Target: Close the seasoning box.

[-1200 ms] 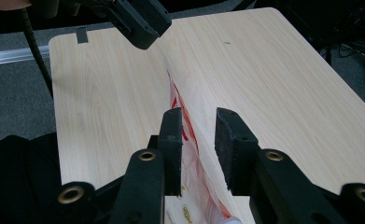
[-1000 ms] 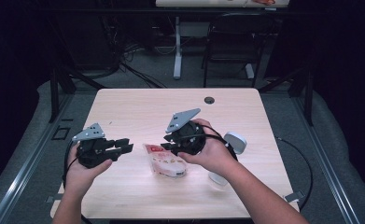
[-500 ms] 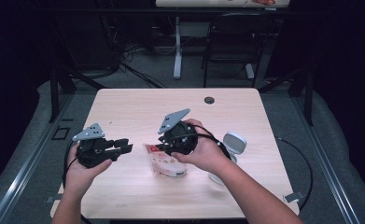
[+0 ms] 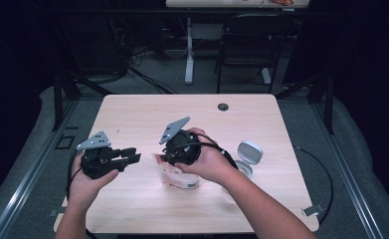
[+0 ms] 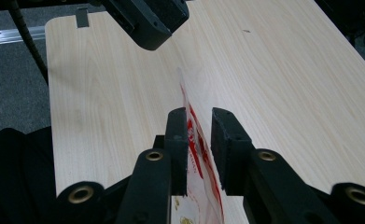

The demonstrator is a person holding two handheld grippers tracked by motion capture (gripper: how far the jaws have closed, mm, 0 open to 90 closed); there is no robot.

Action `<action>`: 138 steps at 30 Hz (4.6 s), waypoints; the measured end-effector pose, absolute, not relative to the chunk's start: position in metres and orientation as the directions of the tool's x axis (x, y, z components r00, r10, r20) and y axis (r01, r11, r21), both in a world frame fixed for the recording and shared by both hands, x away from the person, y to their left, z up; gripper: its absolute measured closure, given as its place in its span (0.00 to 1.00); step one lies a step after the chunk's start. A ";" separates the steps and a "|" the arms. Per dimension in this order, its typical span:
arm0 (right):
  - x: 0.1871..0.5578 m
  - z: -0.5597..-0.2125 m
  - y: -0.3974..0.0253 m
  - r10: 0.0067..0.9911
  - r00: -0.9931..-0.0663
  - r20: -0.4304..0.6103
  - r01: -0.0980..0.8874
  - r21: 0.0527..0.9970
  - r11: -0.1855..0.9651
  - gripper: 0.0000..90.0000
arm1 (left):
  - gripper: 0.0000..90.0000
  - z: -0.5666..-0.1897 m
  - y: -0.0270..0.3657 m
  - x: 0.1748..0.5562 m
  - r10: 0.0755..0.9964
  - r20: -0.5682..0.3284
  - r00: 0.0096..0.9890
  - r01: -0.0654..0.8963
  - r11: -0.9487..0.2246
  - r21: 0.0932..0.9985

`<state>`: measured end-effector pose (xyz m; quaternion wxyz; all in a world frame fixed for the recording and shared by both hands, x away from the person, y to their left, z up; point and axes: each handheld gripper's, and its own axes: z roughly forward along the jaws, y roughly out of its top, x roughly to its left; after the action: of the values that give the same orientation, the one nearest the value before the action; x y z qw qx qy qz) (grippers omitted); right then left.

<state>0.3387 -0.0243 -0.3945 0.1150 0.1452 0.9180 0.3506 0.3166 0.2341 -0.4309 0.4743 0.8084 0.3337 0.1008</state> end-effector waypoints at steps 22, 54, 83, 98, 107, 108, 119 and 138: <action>0.343 -0.397 -0.010 0.329 -0.936 -0.125 0.183 0.624 0.759 0.91 | 0.75 -0.432 0.234 0.318 0.637 -0.157 0.755 0.447 -0.325 0.833; 0.346 -0.400 -0.008 0.302 -0.942 -0.142 0.169 0.577 0.799 1.00 | 0.75 -0.434 0.233 0.319 0.634 -0.160 0.757 0.452 -0.331 0.828; 0.337 -0.387 -0.049 0.328 -0.938 -0.115 0.179 0.649 0.739 1.00 | 0.70 -0.443 0.220 0.321 0.592 -0.150 0.792 0.432 -0.369 0.823; 0.328 -0.379 -0.068 0.324 -0.941 -0.101 0.165 0.696 0.698 1.00 | 0.58 -0.447 0.205 0.319 0.523 -0.139 0.841 0.370 -0.369 0.853; 0.324 -0.370 -0.080 0.316 -0.943 -0.103 0.151 0.714 0.684 1.00 | 0.54 -0.457 0.184 0.318 0.458 -0.146 0.877 0.351 -0.403 0.845; 0.324 -0.369 -0.081 0.314 -0.943 -0.109 0.146 0.712 0.687 1.00 | 0.54 -0.459 0.181 0.318 0.449 -0.137 0.883 0.346 -0.424 0.837; 0.319 -0.358 -0.093 0.308 -0.945 -0.112 0.135 0.725 0.676 1.00 | 0.53 -0.478 0.153 0.314 0.376 -0.114 0.920 0.297 -0.476 0.828; 0.312 -0.349 -0.096 0.273 -0.954 -0.121 0.100 0.732 0.674 1.00 | 0.53 -0.505 0.135 0.316 0.304 -0.156 0.940 0.291 -0.470 0.833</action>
<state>0.3124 -0.0957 -0.3495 0.1111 0.1027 0.9081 0.3906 0.3157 0.1348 -0.5046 0.4845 0.8574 0.1734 0.0070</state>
